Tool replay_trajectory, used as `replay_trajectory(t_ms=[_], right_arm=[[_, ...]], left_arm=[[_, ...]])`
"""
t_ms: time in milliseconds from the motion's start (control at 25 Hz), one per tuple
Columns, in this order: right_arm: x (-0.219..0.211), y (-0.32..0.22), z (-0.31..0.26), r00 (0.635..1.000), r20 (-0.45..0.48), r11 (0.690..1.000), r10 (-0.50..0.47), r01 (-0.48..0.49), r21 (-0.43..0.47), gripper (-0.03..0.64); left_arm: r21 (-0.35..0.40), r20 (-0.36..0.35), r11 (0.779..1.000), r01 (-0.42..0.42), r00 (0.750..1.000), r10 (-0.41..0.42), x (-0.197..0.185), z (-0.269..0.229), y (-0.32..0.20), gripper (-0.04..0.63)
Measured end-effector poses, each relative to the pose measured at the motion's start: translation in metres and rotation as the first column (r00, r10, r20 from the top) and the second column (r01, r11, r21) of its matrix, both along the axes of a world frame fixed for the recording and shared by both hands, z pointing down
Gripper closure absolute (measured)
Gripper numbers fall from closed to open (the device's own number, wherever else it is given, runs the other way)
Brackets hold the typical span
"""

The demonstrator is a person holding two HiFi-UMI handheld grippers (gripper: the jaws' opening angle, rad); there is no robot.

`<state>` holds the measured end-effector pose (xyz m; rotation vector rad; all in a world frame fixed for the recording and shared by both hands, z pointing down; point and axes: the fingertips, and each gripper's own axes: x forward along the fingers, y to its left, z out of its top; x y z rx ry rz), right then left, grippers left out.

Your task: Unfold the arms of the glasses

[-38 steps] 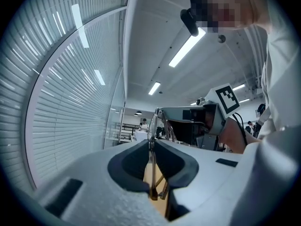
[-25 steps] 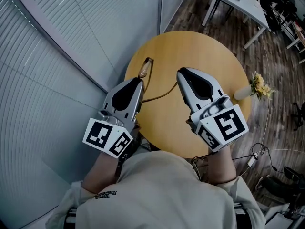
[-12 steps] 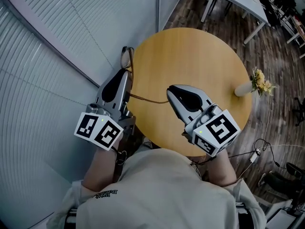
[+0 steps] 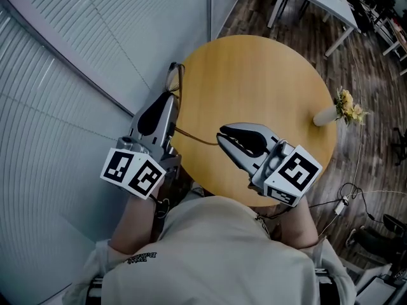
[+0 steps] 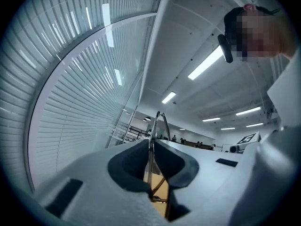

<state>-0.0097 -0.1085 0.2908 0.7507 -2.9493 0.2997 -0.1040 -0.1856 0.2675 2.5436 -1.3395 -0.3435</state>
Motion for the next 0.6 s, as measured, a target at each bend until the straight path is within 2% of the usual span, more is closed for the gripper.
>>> replay_trajectory(t_ms=[120,240,320,440,560,600], right_arm=[[0.004,0.002,-0.020,0.991,0.109,0.997,-0.072,0.071,0.015,0.574],[0.015,-0.005,-0.032,0.987,0.147,0.998,-0.062,0.057,0.035,0.574],[0.021,-0.011,-0.036,0.993,0.114,0.998,-0.031,0.025,0.057,0.574],[0.017,-0.013,-0.038,1.000,0.018,0.994,-0.011,0.009,0.109,0.574],[0.002,-0.006,-0.031,0.991,-0.125,0.986,-0.047,0.066,0.154,0.569],[-0.004,-0.002,-0.027,0.983,-0.172,0.983,-0.071,0.098,0.154,0.548]], left_arm=[[-0.026,-0.050,0.999,-0.038,0.998,0.037,0.005,0.003,0.002,0.549],[-0.025,-0.044,0.997,-0.068,0.997,0.067,0.013,0.005,0.007,0.549],[-0.016,-0.016,0.997,-0.078,0.997,0.078,0.020,0.006,0.011,0.549],[-0.011,0.003,0.995,-0.100,0.995,0.100,0.031,0.006,0.019,0.549],[-0.012,0.003,0.991,-0.131,0.991,0.132,0.042,0.007,0.027,0.549],[-0.010,0.002,0.990,-0.142,0.990,0.142,0.046,0.007,0.028,0.549]])
